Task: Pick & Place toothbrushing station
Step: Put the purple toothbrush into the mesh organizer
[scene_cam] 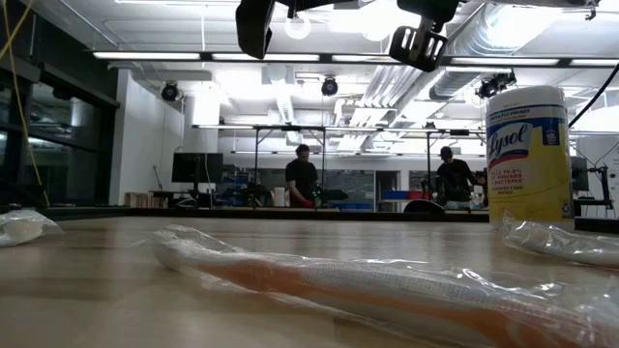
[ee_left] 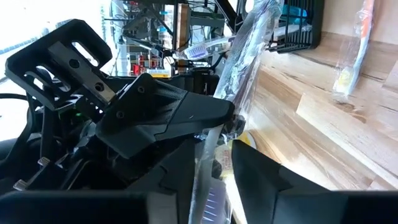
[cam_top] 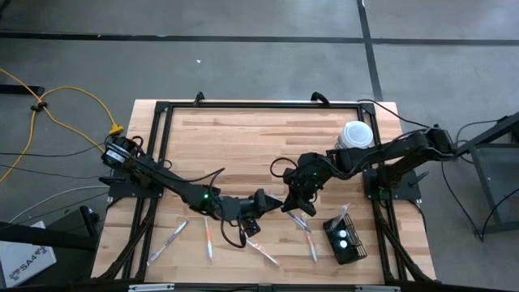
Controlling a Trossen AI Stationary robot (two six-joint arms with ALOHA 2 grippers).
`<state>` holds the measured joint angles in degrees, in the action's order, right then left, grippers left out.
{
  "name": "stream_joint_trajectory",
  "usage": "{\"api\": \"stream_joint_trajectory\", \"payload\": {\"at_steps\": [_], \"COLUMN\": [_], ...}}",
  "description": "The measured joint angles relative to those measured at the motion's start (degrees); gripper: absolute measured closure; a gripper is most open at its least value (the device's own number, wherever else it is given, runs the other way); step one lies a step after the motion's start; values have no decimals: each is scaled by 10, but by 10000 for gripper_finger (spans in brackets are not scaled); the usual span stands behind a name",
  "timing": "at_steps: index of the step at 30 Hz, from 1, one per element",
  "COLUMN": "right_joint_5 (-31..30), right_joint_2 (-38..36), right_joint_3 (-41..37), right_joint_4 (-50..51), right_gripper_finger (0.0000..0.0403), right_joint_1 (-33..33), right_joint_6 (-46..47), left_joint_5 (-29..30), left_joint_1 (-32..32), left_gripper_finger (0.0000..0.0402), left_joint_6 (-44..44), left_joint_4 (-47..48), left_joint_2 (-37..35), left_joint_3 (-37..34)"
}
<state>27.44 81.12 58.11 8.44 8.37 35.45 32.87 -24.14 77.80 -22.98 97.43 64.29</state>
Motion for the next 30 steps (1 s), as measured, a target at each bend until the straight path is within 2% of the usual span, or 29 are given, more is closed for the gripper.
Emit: {"api": "stream_joint_trajectory", "payload": {"at_steps": [5,20,26,30], "right_joint_5": [8,11,6,-42], "right_joint_2": [0,-1,-41,-84], "right_joint_3": [0,1,1,1], "right_joint_4": [8,55,65,100], "right_gripper_finger": [389,389,389,389], "right_joint_1": [-13,-59,-88,-88], "right_joint_6": [3,-35,-71,-115], "left_joint_5": [2,3,29,33], "left_joint_1": [-7,-29,-34,-37], "left_gripper_finger": [271,270,270,270], "left_joint_6": [12,19,7,-3], "left_joint_4": [2,0,1,0], "left_joint_2": [0,1,1,1], "left_joint_3": [0,-1,-1,-1]}}
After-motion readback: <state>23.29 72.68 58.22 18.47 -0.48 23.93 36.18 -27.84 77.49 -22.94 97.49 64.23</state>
